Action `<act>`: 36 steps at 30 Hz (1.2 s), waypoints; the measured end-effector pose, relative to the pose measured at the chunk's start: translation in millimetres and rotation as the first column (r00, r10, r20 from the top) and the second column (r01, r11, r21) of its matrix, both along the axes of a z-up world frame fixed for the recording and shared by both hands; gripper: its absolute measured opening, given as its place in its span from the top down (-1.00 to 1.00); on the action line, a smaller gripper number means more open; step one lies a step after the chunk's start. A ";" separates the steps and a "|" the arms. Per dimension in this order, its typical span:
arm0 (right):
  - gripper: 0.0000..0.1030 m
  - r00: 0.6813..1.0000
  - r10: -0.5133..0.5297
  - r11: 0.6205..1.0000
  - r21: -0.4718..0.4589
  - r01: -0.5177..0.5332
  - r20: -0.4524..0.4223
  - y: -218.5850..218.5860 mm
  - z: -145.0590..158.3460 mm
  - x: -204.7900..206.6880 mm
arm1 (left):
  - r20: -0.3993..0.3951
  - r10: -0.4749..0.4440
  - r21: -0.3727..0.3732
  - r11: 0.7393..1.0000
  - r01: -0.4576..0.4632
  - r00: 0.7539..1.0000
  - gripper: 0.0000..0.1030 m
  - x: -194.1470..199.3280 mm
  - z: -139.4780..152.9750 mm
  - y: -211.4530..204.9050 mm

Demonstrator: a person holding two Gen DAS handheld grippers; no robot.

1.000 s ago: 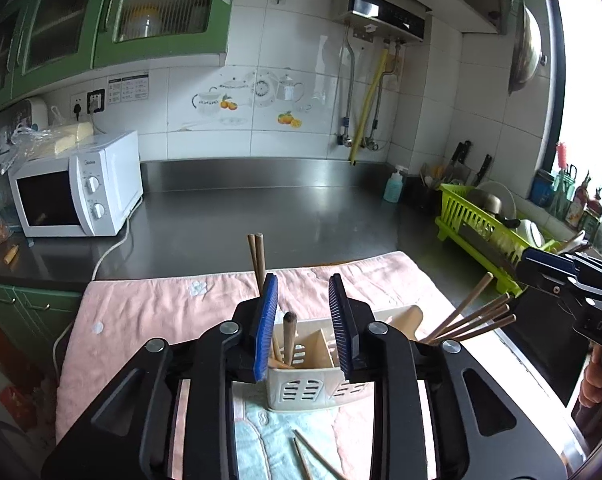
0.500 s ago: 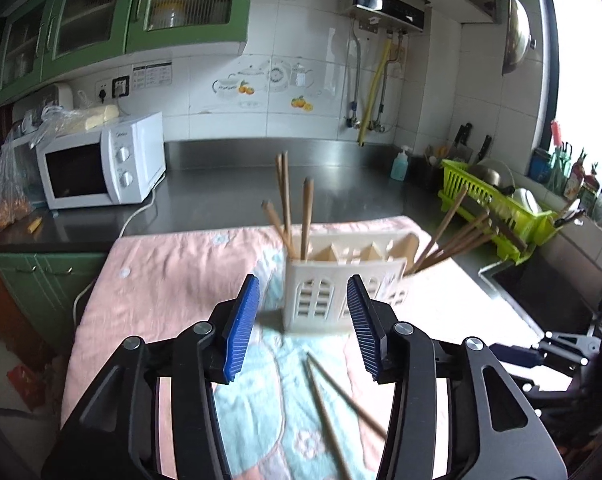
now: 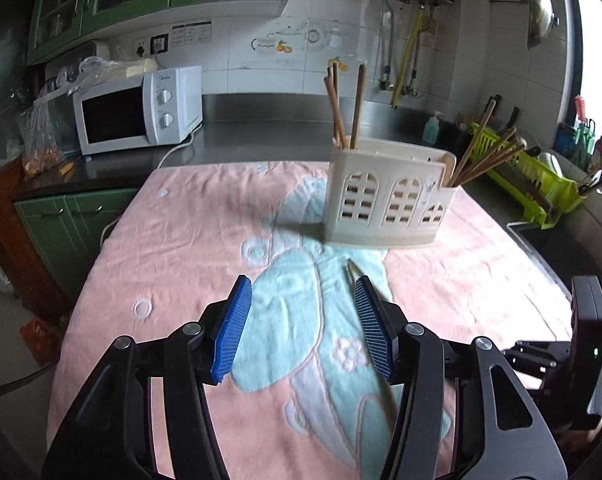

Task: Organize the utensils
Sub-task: 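Lower the left tool and grasp the last chopstick while the right tool grasps the other one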

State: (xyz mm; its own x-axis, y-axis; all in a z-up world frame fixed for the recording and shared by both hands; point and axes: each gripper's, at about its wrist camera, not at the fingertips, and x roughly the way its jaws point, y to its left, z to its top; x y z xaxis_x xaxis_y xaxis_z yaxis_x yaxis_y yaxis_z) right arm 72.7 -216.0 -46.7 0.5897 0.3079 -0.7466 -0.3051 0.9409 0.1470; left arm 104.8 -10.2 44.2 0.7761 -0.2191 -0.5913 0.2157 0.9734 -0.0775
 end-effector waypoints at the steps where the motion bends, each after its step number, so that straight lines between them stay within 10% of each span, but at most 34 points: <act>1: 0.58 1.000 -0.004 1.000 0.001 0.004 -0.004 -0.3 -1.7 1.8 | -0.006 0.004 0.000 1.000 -0.004 1.000 -0.06 -2.0 -3.8 2.0; 19: 0.86 0.999 -0.049 0.999 -0.018 0.049 -0.012 -8.6 -9.4 3.7 | -0.184 -0.116 -0.021 0.993 0.114 0.976 -0.09 -28.9 -73.9 -38.8; 36: 0.86 0.996 -0.087 0.996 0.039 0.086 0.026 -38.5 6.8 -18.2 | -0.254 -0.148 0.019 0.987 0.158 0.956 0.73 -14.6 -111.6 -83.0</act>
State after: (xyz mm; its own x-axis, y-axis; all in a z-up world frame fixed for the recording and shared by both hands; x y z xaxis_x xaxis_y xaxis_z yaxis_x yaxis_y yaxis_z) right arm 54.5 -254.6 -39.9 0.6360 0.2826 -0.7180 -0.2272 0.9579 0.1757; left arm 90.2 -93.2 -67.4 0.5608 -0.2966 -0.7730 0.3409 0.9335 -0.1109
